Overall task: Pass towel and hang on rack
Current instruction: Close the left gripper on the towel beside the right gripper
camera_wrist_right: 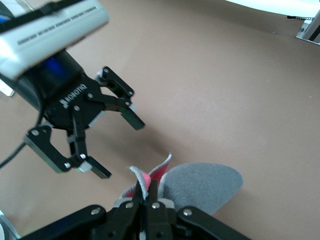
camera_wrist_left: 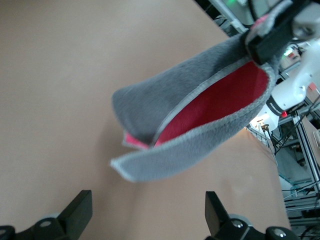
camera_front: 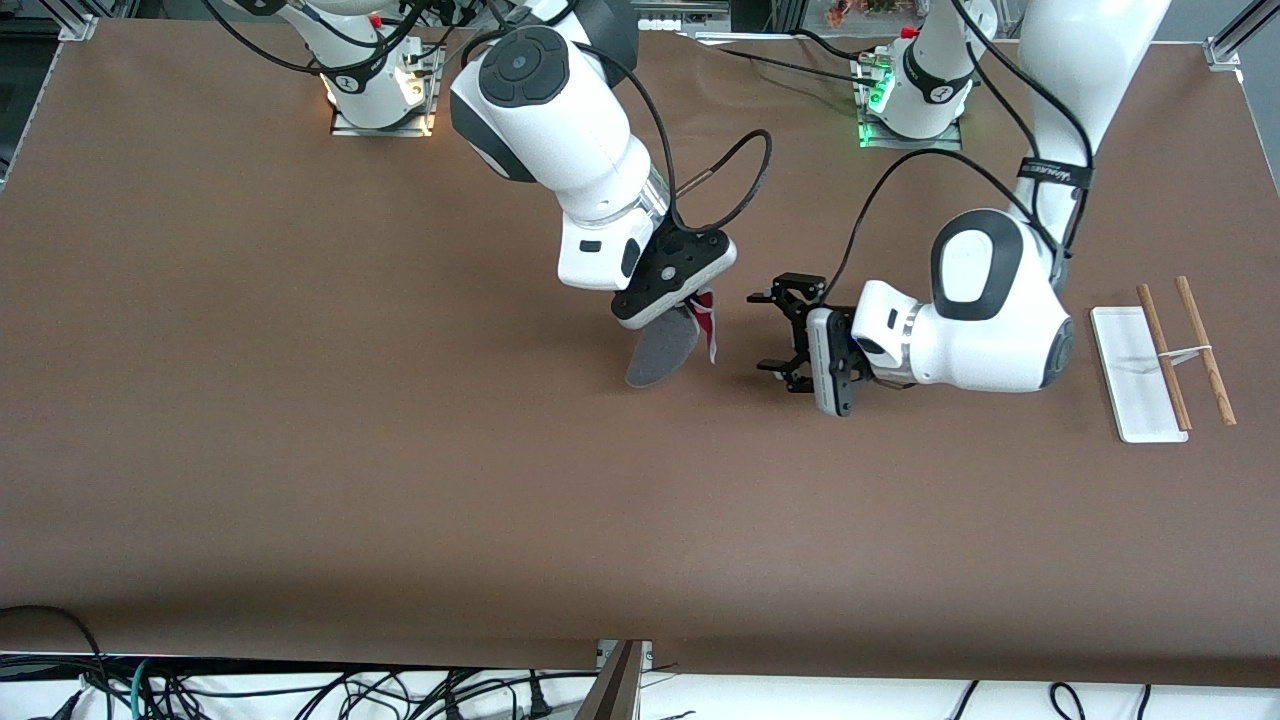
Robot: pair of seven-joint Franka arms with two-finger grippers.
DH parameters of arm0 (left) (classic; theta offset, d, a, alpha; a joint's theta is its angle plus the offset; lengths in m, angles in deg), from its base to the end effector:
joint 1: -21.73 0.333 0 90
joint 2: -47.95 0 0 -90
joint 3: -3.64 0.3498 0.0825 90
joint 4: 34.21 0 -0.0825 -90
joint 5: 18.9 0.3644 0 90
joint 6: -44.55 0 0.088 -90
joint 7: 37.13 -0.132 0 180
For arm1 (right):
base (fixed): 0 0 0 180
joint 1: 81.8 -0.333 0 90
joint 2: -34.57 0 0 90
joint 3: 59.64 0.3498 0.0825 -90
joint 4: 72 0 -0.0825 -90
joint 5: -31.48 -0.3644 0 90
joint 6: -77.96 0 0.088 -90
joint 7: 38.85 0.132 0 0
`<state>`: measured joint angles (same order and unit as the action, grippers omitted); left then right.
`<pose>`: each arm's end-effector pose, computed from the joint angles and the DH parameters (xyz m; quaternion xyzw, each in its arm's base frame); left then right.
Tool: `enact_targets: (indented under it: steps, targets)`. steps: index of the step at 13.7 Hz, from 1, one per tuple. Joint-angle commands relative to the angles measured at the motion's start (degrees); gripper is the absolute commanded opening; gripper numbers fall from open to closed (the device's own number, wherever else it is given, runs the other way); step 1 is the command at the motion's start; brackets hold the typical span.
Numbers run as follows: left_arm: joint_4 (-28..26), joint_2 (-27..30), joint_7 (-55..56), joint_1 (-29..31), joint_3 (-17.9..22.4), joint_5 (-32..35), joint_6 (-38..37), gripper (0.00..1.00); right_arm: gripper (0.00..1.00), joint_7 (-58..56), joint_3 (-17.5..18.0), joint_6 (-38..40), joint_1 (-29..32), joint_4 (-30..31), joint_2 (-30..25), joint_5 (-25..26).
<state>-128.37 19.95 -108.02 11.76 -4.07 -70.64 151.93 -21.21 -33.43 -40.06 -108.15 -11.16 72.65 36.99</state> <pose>0.6108 -0.2638 0.3684 0.7580 -0.4806 0.0864 0.4325 0.5646 0.5282 0.5178 -0.9475 -0.2401 -0.1131 0.1783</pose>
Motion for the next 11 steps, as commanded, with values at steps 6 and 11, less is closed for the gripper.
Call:
enact_targets:
  steps: [6,11]
  targets:
    - [-1.6,-1.4,-22.3,-1.0,0.3,-10.6,0.3,0.99,0.0,-0.4,0.0,-0.5,-0.3,-0.3,0.1,0.9]
    - [-5.9,-3.4,-32.3,-3.3,0.3,-22.4,1.9,0.98,0.0,-0.5,0.0,-0.5,-0.3,-0.3,0.2,0.9]
